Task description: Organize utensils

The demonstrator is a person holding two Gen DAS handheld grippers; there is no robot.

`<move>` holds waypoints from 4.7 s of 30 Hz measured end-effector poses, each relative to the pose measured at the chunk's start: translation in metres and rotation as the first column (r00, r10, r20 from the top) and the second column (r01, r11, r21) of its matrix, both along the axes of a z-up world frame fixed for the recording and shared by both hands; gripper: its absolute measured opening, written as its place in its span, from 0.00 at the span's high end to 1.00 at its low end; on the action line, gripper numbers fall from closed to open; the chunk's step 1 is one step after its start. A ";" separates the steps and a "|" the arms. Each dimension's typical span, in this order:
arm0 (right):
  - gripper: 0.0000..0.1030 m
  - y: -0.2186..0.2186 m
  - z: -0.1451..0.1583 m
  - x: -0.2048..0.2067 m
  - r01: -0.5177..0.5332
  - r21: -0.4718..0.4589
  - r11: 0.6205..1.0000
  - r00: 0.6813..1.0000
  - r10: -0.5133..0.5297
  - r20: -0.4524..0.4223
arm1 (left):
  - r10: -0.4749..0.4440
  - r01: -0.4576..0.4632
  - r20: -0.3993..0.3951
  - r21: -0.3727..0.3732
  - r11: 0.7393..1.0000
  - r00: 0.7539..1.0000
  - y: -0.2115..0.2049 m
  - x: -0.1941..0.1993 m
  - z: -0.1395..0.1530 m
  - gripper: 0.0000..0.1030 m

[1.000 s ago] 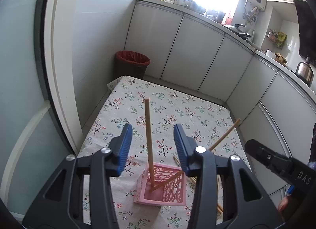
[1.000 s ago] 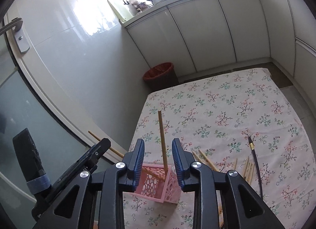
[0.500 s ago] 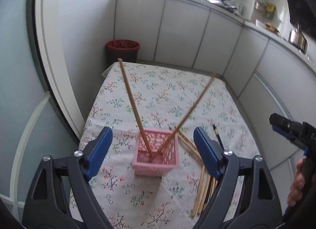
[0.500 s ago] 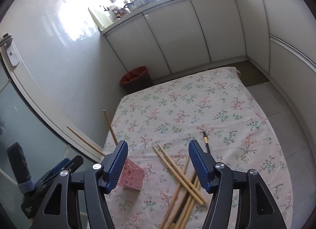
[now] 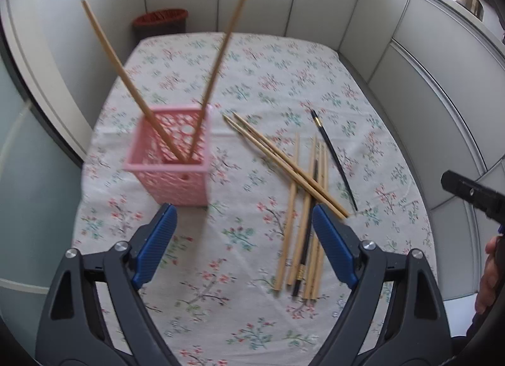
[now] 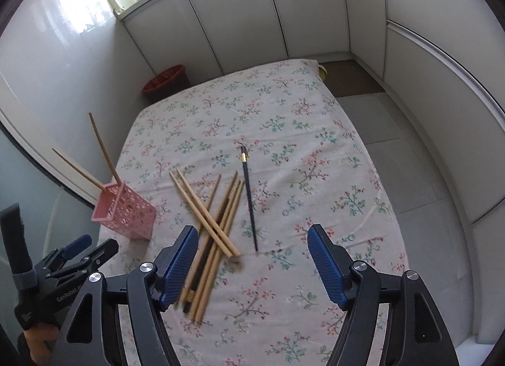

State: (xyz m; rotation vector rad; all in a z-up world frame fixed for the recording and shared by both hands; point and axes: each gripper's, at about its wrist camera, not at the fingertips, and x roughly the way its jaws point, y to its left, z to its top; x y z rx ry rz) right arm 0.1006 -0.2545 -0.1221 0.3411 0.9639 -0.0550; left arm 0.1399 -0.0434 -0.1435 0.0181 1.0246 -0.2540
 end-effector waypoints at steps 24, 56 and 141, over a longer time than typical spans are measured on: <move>0.29 -0.043 -0.049 -0.004 0.081 0.069 0.994 0.985 -0.069 -0.159 | -0.041 0.024 -0.168 -0.100 0.995 0.985 -0.061 0.060 -0.087 0.77; 0.29 -0.077 -0.066 -0.013 0.228 0.164 0.960 0.958 -0.191 -0.216 | -0.245 0.233 -0.158 -0.088 0.968 0.957 -0.115 0.068 -0.096 0.83; 0.90 0.029 -0.131 0.125 -0.011 0.186 0.982 0.961 0.062 -0.271 | -0.159 0.162 0.070 -0.031 0.986 0.985 0.015 0.012 0.007 0.95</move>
